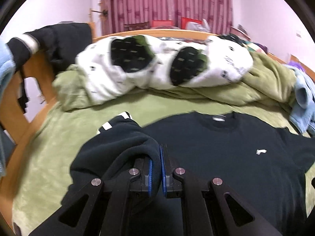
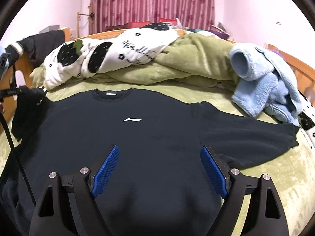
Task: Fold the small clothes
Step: 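Carry the sleeve across the shirt body with the left gripper and open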
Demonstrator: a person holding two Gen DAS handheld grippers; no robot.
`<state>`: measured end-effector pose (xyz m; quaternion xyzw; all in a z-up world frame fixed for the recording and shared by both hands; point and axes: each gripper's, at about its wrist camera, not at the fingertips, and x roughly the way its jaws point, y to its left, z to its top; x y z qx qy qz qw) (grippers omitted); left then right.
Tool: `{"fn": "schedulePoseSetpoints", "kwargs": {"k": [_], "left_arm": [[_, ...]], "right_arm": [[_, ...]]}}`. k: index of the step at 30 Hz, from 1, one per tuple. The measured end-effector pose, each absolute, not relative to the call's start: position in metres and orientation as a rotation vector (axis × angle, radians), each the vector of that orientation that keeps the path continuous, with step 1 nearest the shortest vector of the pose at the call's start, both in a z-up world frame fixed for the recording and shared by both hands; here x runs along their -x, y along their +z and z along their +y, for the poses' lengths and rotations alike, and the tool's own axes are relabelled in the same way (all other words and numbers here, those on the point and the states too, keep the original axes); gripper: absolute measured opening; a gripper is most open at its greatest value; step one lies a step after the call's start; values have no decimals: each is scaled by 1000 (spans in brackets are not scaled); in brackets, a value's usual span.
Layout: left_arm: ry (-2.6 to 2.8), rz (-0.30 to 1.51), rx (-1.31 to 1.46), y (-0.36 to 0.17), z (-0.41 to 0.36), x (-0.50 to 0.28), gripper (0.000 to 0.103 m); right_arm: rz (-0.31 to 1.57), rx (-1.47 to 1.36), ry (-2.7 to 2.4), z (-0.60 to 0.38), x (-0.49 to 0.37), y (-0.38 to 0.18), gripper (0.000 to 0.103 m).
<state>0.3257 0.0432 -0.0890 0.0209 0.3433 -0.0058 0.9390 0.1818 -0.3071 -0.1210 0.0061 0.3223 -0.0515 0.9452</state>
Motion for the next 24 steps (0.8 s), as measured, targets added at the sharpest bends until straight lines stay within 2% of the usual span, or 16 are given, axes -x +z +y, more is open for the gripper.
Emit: {"fn": "schedulePoseSetpoints", "kwargs": {"k": [9, 17, 20, 22, 24], "left_arm": [[-120, 801, -47, -128, -28, -322, 7], [-139, 841, -73, -138, -34, -302, 12], [-122, 847, -44, -134, -20, -296, 36], [-105, 834, -20, -128, -6, -290, 64], [-72, 799, -14, -122, 10, -280, 66]], "right_arm": [[703, -128, -162, -346, -185, -120, 84], [748, -117, -174, -339, -199, -127, 84], [754, -94, -169, -329, -204, -128, 84], [758, -76, -160, -320, -207, -128, 84], [759, -57, -147, -307, -209, -127, 84]]}}
